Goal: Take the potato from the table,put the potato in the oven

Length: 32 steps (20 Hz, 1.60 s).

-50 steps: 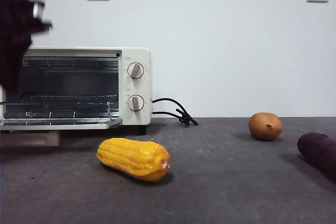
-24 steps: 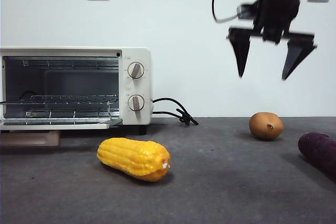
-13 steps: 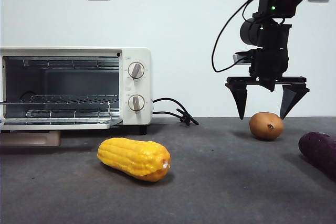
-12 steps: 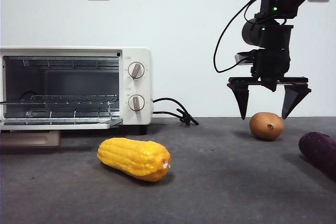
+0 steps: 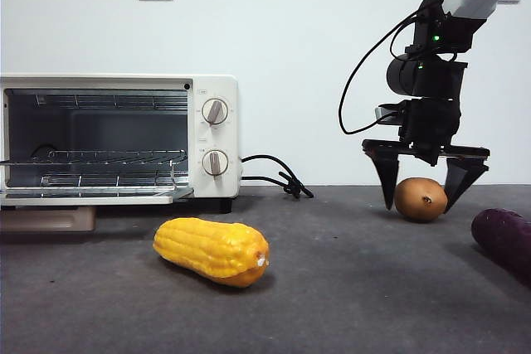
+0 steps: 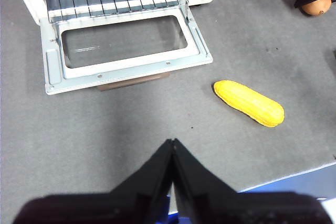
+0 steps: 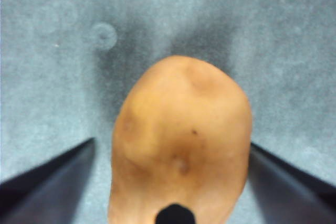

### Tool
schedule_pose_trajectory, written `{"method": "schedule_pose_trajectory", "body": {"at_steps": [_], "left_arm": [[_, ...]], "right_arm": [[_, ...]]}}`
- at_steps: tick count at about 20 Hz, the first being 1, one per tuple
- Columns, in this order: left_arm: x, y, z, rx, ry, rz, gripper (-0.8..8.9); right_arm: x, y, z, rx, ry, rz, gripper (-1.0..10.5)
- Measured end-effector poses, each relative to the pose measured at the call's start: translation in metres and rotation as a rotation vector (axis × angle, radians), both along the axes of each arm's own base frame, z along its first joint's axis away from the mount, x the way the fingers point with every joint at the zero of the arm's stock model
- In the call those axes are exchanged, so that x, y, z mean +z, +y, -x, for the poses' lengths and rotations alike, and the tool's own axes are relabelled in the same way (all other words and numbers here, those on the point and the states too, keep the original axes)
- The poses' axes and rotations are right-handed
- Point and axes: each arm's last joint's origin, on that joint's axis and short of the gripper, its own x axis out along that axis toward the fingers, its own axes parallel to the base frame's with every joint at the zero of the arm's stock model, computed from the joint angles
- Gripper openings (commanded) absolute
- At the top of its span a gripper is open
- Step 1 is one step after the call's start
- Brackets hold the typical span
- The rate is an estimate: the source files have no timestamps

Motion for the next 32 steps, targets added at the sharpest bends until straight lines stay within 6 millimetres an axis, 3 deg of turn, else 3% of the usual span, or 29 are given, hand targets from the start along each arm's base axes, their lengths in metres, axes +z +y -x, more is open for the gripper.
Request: {"method": "schedule_pose_trajectory", "body": {"at_steps": [4, 8, 11, 15, 21, 25, 29, 32], "left_arm": [[0.0, 0.0, 0.0, 0.0, 0.0, 0.0, -0.05], [0.001, 0.0, -0.001, 0.0, -0.008, 0.001, -0.05], [0.001, 0.0, -0.001, 0.001, -0.012, 0.0, -0.05], [0.001, 0.001, -0.001, 0.014, -0.016, -0.022, -0.05], [0.0, 0.003, 0.0, 0.04, -0.019, -0.086, -0.05], [0.0, 0.003, 0.002, 0.029, -0.028, -0.096, -0.05], [0.0, 0.003, 0.002, 0.015, -0.032, -0.112, -0.05], [0.0, 0.003, 0.002, 0.007, -0.033, -0.121, -0.05]], "right_arm": [[0.015, -0.001, 0.002, -0.008, 0.036, 0.004, 0.9], [0.058, 0.004, 0.007, -0.008, 0.063, -0.057, 0.9], [0.099, 0.023, 0.013, 0.042, 0.024, -0.203, 1.0], [0.129, 0.075, 0.03, 0.164, 0.009, -0.428, 0.9], [0.133, 0.195, 0.093, 0.473, 0.047, -0.427, 1.0], [0.143, 0.266, 0.128, 0.68, -0.21, -0.422, 1.0], [0.158, 0.305, 0.145, 0.774, -0.476, -0.437, 0.9], [0.164, 0.315, 0.15, 0.797, -0.55, -0.478, 0.9]]}}
